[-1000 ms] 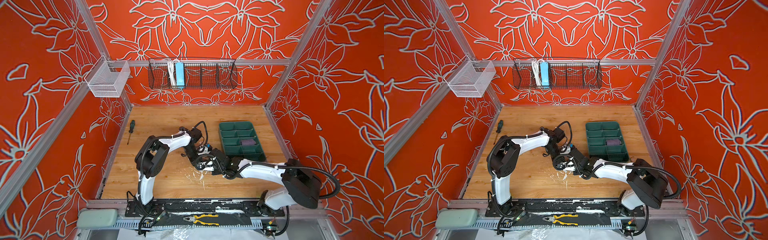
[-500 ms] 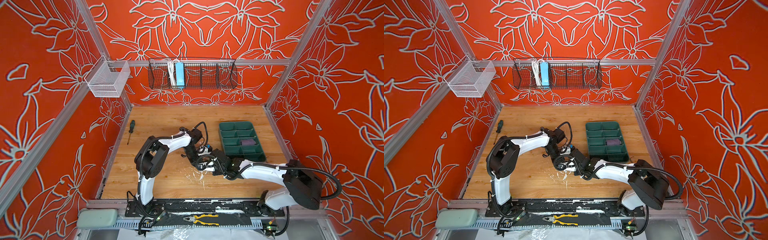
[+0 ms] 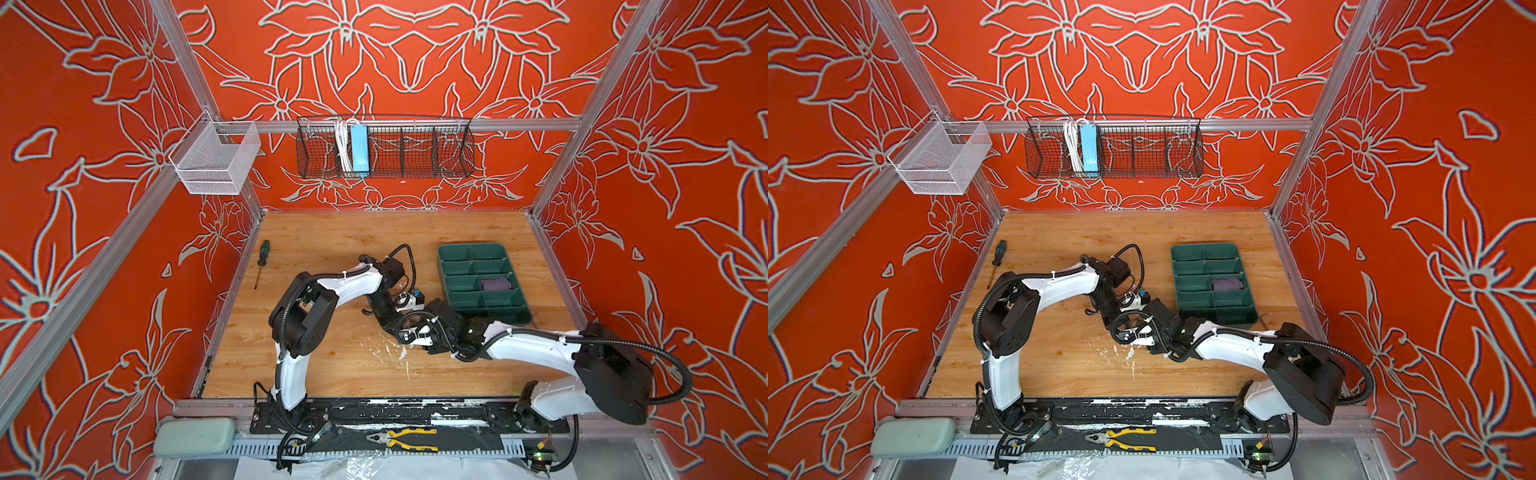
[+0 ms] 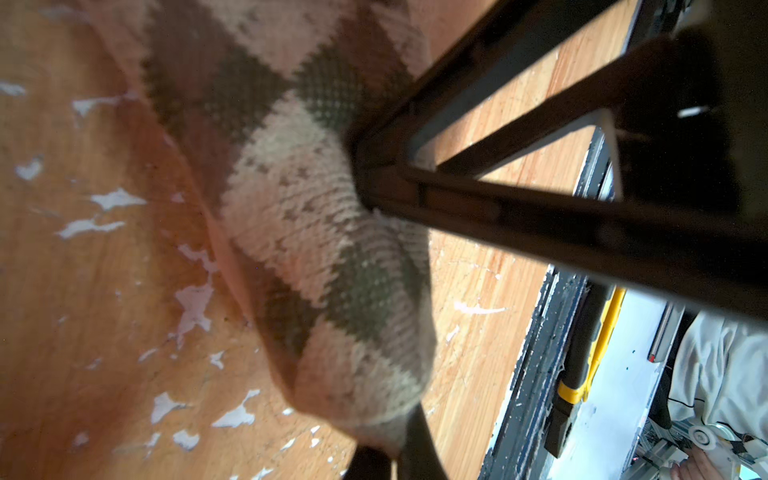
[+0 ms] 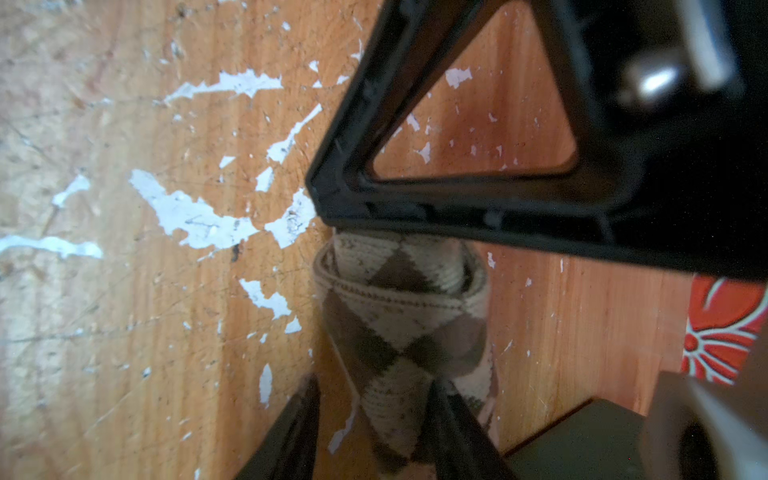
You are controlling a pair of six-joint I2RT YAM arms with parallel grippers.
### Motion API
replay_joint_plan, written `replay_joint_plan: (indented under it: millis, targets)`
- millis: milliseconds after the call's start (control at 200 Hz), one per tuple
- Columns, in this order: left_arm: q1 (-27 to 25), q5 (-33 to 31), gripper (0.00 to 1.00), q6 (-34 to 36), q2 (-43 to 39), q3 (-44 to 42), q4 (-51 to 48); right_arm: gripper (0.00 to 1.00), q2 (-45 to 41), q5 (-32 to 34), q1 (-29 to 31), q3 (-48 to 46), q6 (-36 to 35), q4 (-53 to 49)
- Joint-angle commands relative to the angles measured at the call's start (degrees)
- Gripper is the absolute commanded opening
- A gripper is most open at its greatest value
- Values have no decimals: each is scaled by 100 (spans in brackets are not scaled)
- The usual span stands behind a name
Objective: Roll the socks
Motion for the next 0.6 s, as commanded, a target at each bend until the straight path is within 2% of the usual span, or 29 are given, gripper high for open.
replay_joint_plan:
  millis: [0, 40, 55, 80, 95, 105, 115, 505, 596]
  targets:
    - [-31, 138, 0, 94, 18, 3, -77, 46, 92, 50, 16, -12, -84, 187]
    - [-31, 144, 0, 101, 28, 9, -97, 47, 110, 72, 24, 3, -112, 276]
    - [-31, 146, 0, 99, 34, 11, -106, 53, 110, 88, 21, -8, -114, 310]
    - [-26, 147, 0, 99, 40, 12, -113, 69, 111, 110, 20, -10, -127, 392]
    - [-37, 147, 0, 99, 45, 19, -116, 91, 110, 125, 23, -5, -129, 420]
    - [-34, 147, 0, 99, 41, 20, -117, 96, 110, 129, 17, -7, -131, 446]
    - [-25, 147, 0, 103, 44, 20, -122, 97, 103, 130, 18, -5, -132, 463]
    - [-6, 182, 0, 129, 115, 82, -187, 98, 443, 193, 22, -58, -314, 1166]
    - [-4, 204, 0, 136, 130, 99, -208, 91, 628, 183, 16, 3, -331, 1232]
